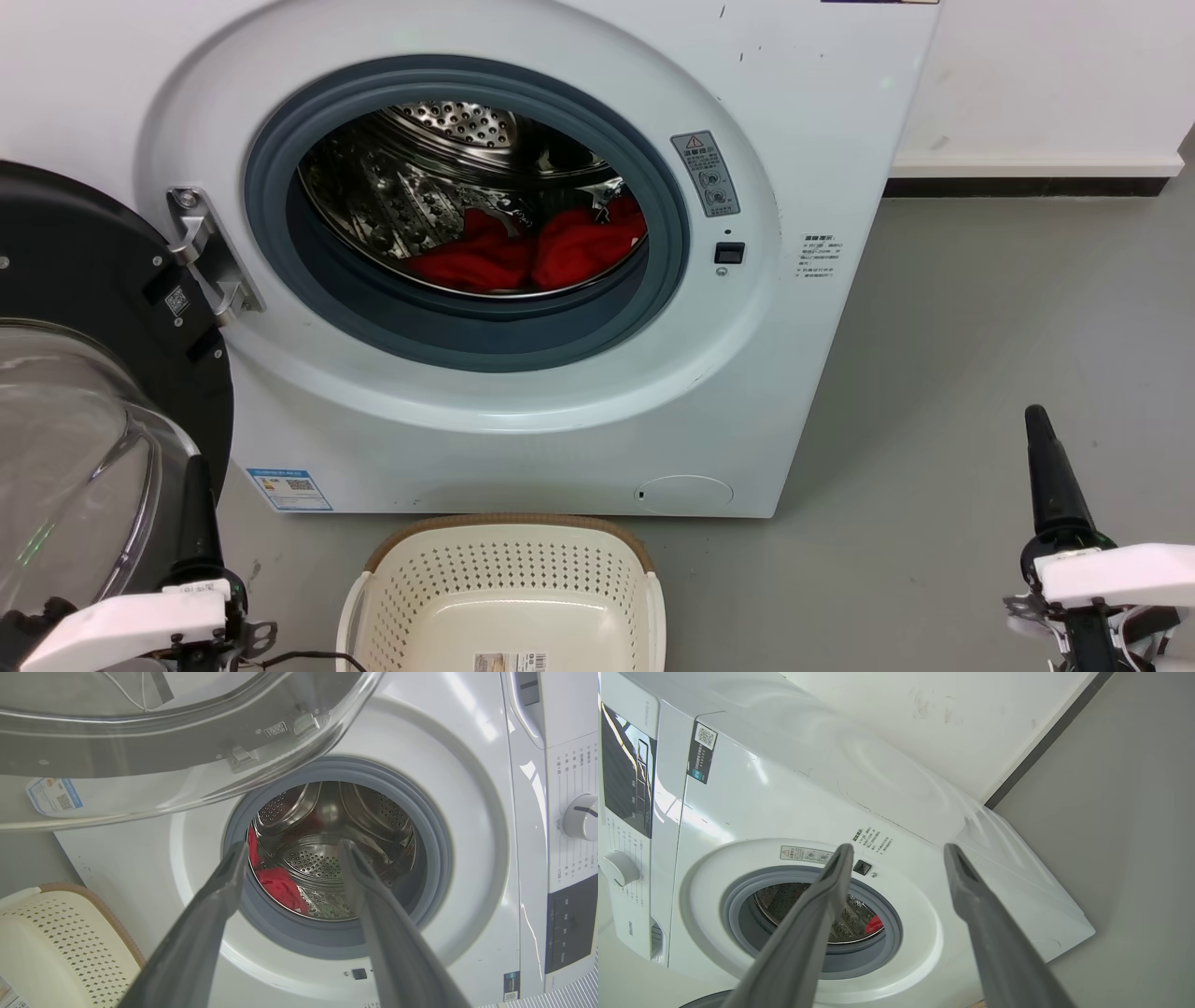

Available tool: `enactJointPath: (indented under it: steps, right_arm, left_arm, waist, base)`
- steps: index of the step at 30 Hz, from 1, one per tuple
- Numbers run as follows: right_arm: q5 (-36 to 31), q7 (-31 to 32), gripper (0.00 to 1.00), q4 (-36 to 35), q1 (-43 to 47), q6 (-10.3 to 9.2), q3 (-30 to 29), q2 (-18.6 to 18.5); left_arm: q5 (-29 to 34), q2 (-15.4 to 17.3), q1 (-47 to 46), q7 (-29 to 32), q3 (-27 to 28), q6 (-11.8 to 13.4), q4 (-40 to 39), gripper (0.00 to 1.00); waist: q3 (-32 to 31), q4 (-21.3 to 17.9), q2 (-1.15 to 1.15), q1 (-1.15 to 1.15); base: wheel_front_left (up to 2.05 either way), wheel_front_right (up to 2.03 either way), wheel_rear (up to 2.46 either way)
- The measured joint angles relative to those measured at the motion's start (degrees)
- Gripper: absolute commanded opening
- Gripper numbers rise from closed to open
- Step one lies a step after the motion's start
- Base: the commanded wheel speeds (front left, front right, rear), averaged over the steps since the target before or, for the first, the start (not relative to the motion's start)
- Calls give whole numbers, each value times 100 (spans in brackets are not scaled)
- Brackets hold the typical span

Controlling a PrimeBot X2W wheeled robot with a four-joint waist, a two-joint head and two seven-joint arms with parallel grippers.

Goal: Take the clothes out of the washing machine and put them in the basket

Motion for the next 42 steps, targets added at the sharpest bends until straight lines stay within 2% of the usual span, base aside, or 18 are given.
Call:
enactJointPath:
  steps: [5, 11, 14, 17, 24, 30, 38, 42]
  right_arm:
    - [-890, -98, 100, -333, 0, 0, 56, -1]
    - [-1734, -214, 100, -621, 5, 0, 183, -3]
    - [-2070, -272, 100, -746, 18, 0, 205, -3]
    - [-2418, -319, 100, -842, 52, 0, 248, -5]
    - [-3069, -447, 100, -946, 98, 0, 323, -7]
    - [-3583, -543, 100, -1025, 114, 0, 432, -9]
    - [-4116, -655, 100, -1011, 222, 0, 600, -15]
    - [-4412, -715, 100, -951, 236, 1, 631, -18]
  left_arm:
    - [468, 3, -13, -102, 41, 75, -338, 100]
    - [944, 7, 25, -208, -163, 119, -672, 100]
    - [950, -2, 130, -264, -336, 53, -675, 100]
    - [1272, 1, 167, -315, -374, 10, -746, 100]
    - [2207, 4, 246, -438, -608, 3, -1069, 100]
    - [2925, 5, 286, -523, -931, 101, -1305, 100]
    - [3511, 8, 376, -662, -1183, 151, -1370, 100]
    - [3830, 9, 433, -716, -1325, 99, -1266, 100]
  waist:
    - [19, 0, 0, 0]
    - [39, -1, 0, 0]
    - [43, 0, 0, 0]
    - [48, 0, 0, 0]
    - [63, -2, 0, 0]
    - [66, -1, 0, 0]
    - [57, 4, 0, 0]
    - [46, 4, 0, 0]
  base:
    - [0, 0, 0]
    - [0, 0, 0]
    - [0, 0, 0]
    - [0, 0, 0]
    - [0, 0, 0]
    - [0, 0, 0]
    - [0, 0, 0]
    - [0, 0, 0]
